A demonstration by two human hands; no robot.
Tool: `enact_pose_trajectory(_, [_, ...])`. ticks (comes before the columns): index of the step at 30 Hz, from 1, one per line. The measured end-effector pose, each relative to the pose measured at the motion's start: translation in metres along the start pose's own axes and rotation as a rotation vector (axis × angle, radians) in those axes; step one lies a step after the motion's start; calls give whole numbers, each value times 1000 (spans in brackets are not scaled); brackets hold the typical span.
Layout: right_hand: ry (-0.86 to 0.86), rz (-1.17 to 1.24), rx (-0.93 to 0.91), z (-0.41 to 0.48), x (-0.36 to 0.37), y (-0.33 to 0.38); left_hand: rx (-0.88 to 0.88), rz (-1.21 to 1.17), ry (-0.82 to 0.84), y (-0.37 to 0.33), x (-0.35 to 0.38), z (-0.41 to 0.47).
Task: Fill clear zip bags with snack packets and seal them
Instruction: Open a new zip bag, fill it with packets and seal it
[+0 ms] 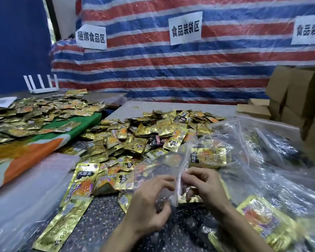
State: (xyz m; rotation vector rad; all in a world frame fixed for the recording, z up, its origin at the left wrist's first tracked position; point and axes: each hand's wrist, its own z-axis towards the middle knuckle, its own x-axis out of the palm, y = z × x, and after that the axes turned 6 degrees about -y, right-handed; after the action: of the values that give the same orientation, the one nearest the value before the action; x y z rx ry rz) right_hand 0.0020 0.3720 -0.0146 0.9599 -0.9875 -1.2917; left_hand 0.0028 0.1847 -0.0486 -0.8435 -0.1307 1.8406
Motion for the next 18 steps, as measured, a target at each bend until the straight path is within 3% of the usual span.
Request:
enact_pose_trajectory(4, [92, -78, -43, -4, 0, 6, -385, -385, 69, -17, -5, 9])
enact_pose_trajectory(10, [205, -34, 22, -8, -3, 13, -432, -394, 97, -35, -5, 24])
enact_pose_trajectory(14, [121, 93, 51, -8, -9, 15, -470, -424, -21, -33, -10, 24])
enact_pose_trajectory(18, [-82, 20, -65, -7, -14, 17, -589, -564, -314, -31, -16, 27])
